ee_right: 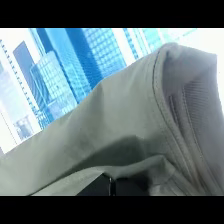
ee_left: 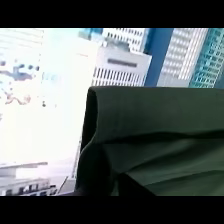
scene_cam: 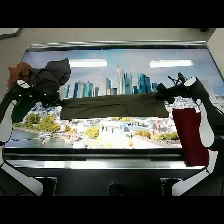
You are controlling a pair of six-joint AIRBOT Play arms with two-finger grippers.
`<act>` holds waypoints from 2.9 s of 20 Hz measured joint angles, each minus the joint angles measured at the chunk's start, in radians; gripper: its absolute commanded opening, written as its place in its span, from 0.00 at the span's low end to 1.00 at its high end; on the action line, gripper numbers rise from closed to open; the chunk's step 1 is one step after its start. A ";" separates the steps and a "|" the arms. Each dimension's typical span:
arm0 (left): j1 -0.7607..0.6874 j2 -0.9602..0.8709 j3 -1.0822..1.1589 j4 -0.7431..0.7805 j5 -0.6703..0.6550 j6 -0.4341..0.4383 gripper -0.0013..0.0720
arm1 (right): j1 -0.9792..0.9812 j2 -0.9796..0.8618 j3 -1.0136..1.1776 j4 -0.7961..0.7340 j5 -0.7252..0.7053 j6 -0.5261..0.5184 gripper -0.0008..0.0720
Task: Fold the shirts.
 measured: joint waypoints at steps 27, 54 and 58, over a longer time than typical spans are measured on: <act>-0.080 0.246 0.173 0.000 -0.322 -0.015 0.82 | -0.129 -0.170 0.117 0.128 0.459 -0.264 0.41; -0.893 -0.141 -0.066 -0.760 0.353 0.092 0.05 | 0.096 0.530 0.119 -0.037 0.681 0.027 0.08; -0.878 -0.146 -0.046 -0.804 0.340 0.121 0.05 | 0.106 0.542 0.119 -0.035 0.644 0.021 0.08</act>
